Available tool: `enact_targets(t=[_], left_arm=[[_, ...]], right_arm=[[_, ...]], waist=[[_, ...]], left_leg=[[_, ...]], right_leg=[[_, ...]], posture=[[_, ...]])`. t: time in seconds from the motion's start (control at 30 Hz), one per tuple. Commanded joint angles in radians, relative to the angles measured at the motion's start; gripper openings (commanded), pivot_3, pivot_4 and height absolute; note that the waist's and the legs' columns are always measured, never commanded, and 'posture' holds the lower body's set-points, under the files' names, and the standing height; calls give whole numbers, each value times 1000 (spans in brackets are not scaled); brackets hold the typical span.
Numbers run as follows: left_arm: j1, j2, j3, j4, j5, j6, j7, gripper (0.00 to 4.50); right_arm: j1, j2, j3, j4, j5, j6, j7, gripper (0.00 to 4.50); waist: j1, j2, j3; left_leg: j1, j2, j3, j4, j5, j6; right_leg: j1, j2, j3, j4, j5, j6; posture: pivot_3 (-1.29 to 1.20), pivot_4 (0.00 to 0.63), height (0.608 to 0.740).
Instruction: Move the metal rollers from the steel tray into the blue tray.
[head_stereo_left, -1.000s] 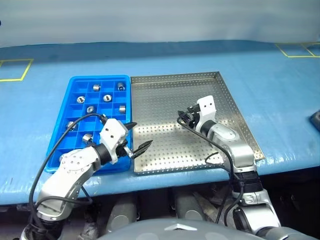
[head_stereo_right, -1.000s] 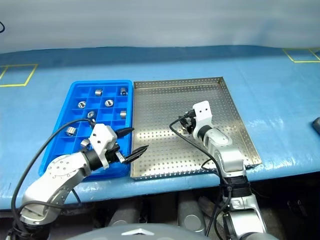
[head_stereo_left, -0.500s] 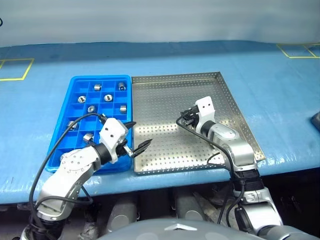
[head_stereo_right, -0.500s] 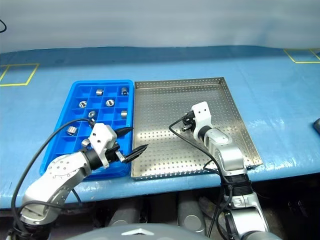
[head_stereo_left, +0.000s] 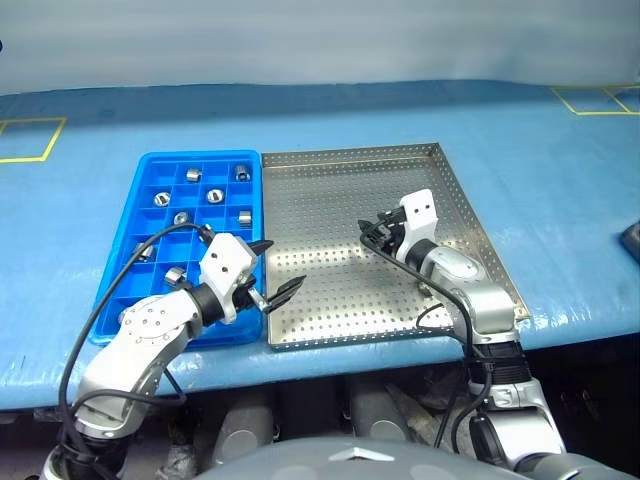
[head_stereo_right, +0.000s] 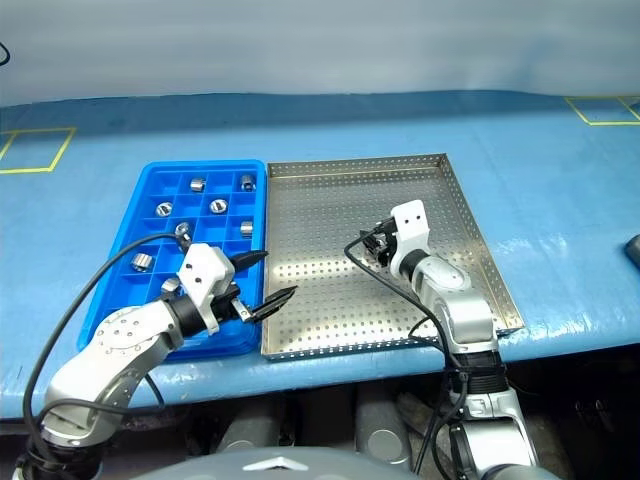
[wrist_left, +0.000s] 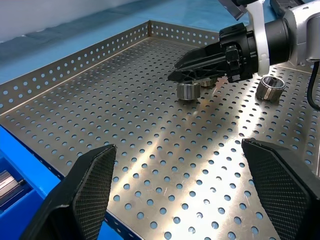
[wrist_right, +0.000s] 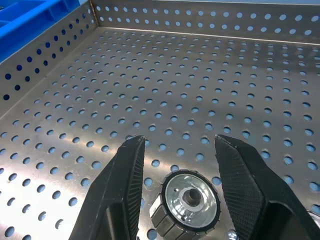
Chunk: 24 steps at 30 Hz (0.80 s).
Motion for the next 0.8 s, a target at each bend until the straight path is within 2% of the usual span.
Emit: enact_targets(t=[0.03,0.17,0.27,0.33,0.8], left_arm=[[-6,6,1,-26,-4,-5,1,4423],[-6,9,2,-27,-2,-3,1,4423],[-6,10,3,-26,-1,-3,1,4423],[-7,11,2,-26,-1,-3,1,4423],[-3,10,1,-26,3,-6,3,4423]], right_arm=[[-16,4,-17,15,9,9,0,2327],[-19,0,-16,10,22,23,17,2327],[-17,-4,-9,0,11,16,15,2880],[-18,-1,-11,3,2,8,3,3512],[-7,9,12,80,-3,38,14,3512]], waist=[[0,0,0],[-1,0,0],[0,0,0],[0,0,0],[0,0,0]], left_leg=[[0,0,0,0,0,0],[0,0,0,0,0,0],[0,0,0,-1,0,0],[0,0,0,-1,0,0],[0,0,0,0,0,0]], right_leg=[[0,0,0,0,0,0],[0,0,0,0,0,0],[0,0,0,0,0,0],[0,0,0,0,0,0],[0,0,0,0,0,0]], posture=[[-114,150,740],[-114,150,740],[-114,150,740],[-114,150,740],[-114,150,740]])
